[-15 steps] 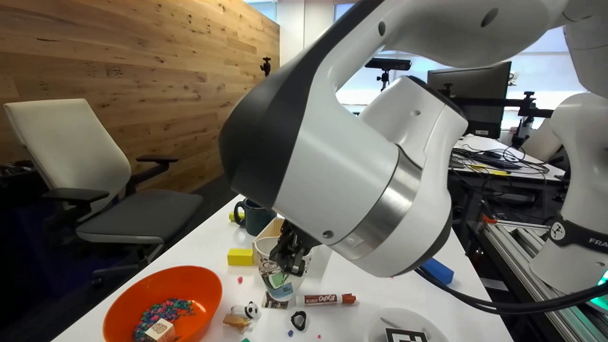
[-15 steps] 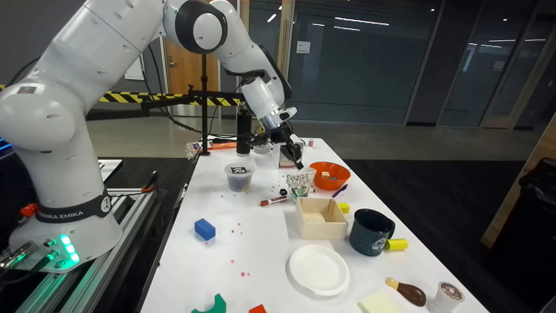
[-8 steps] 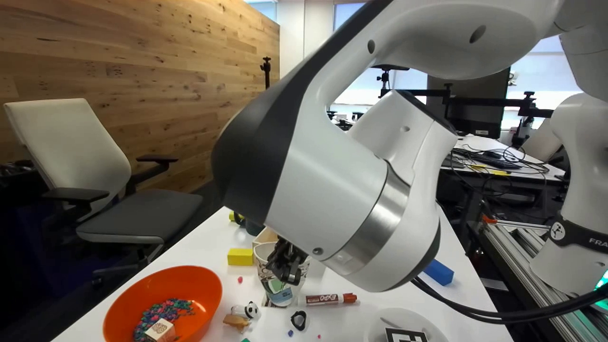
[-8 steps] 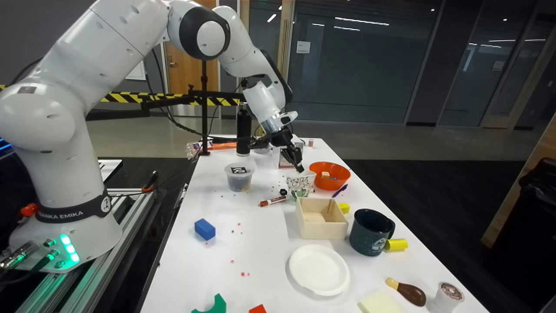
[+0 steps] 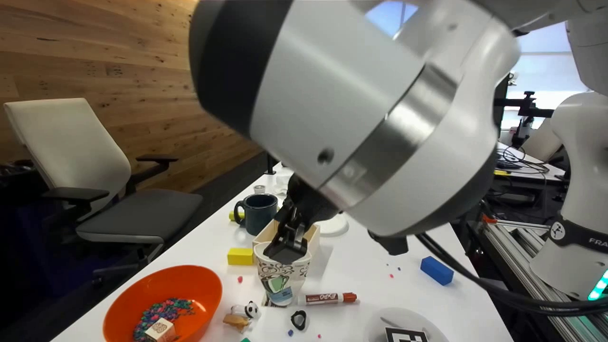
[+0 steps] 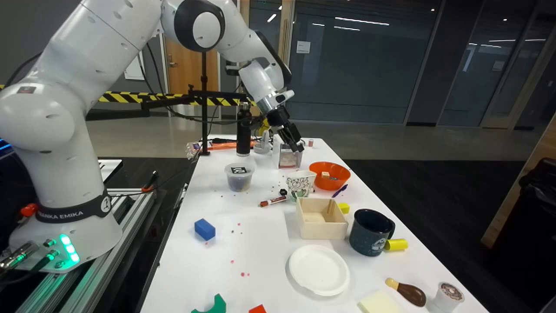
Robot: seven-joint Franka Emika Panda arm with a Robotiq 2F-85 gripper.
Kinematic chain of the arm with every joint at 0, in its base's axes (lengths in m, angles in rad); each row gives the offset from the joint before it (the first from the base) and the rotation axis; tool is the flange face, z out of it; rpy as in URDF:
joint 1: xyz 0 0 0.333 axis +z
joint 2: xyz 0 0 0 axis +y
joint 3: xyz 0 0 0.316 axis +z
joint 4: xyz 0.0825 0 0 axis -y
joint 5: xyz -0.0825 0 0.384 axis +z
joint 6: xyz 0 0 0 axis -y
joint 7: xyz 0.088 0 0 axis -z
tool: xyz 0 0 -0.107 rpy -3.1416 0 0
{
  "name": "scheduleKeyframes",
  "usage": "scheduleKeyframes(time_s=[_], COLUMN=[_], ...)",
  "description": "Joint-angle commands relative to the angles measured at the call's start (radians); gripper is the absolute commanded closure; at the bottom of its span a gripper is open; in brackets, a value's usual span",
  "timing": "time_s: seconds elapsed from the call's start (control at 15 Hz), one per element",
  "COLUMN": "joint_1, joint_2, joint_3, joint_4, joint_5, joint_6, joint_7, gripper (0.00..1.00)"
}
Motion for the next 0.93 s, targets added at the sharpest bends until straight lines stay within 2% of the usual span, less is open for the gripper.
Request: scheduleKeyframes(time_s=[0.0, 0.13, 0.2, 0.33, 0.87], joint_1=[-0.042, -0.054, -0.015, -0.014, -0.012], joint_2=[-0.117, -0.178, -0.119, -0.144, -0.112], joint_3=[0.077, 0.092, 0.056, 0.057, 0.050], joint_4=[0.015, -0.002, 0.011, 0.010, 0.009], joint_5=[0.161, 0.212, 0.147, 0.154, 0.152], joint_6=[0.039, 0.028, 0.022, 0.021, 0.021], joint_7=[-0.031, -0.020, -0.004, -0.004, -0.003], gripper=[0.02, 0.00, 0.00, 0.00, 0.00])
